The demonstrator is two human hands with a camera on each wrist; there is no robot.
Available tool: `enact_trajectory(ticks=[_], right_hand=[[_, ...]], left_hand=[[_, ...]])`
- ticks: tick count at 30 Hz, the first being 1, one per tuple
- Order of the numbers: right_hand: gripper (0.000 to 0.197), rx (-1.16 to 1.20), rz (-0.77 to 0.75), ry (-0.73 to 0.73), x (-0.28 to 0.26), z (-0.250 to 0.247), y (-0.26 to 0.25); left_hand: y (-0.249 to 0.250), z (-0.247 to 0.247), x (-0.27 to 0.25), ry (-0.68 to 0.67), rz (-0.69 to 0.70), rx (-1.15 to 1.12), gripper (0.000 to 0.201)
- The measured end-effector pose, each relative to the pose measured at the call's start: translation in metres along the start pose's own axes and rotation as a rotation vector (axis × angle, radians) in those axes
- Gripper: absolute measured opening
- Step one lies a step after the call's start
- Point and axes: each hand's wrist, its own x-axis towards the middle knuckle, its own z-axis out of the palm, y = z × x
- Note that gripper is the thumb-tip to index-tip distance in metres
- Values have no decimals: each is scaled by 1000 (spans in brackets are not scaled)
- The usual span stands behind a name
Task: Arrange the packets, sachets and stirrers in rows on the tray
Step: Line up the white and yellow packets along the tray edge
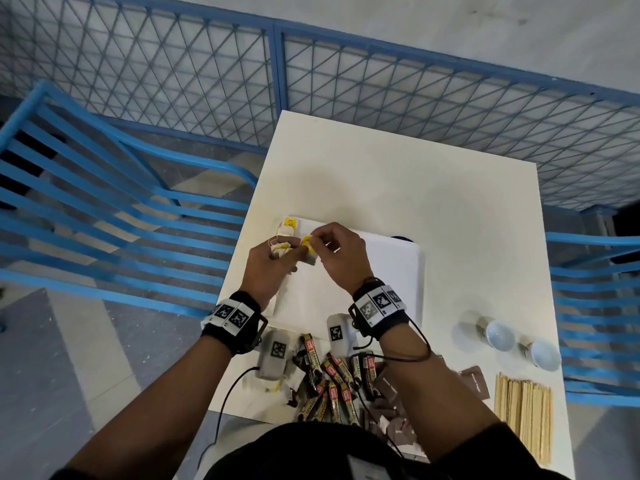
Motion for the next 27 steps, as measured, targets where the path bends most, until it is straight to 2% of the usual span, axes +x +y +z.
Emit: enact_trajectory(ticks=[3,6,9,15,23,27], right_hand=[[2,-11,74,-41,2,6,1],[5,-61,112,-70,7,12,6],[3,-90,124,-81,17,18,12],[5,-96,223,-16,57,29,38],[13,-202,339,-20,92,54,80],[10,-268,379,-35,97,64,86]], left_hand=[[2,-2,8,26,-20,12,5],[-2,-4,21,59,-53,33,11],[-10,-11,33,68,-117,67,5],[-25,-33,53,137,-259,29,11],[-44,-69,54,120,-305,0,8],[-48,-80,53,111,-310,-4,7]])
